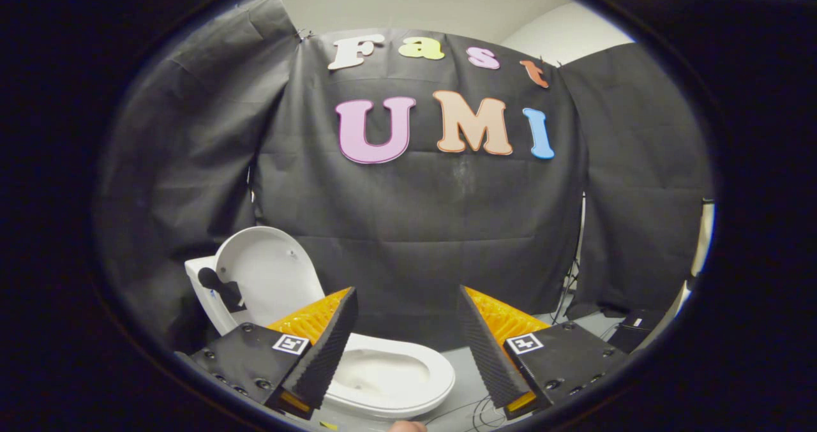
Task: Open the toilet lid.
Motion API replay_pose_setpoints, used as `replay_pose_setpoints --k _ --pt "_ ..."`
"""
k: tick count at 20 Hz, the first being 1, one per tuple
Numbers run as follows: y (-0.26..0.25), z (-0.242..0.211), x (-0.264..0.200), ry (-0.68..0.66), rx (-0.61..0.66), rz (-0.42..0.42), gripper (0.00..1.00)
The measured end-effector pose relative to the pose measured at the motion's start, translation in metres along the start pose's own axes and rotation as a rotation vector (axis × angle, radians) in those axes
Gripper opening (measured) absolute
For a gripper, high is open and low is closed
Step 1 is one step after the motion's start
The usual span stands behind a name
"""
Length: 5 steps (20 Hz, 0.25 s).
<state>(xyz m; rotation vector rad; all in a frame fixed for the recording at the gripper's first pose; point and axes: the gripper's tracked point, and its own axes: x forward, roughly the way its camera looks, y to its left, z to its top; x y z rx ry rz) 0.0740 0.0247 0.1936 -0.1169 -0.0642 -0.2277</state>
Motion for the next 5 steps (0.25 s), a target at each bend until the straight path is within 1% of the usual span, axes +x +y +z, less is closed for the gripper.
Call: replay_pose_setpoints --k 5 --pt "-0.0043 -0.0043 0.0076 0.007 0.006 0.007 0.96"
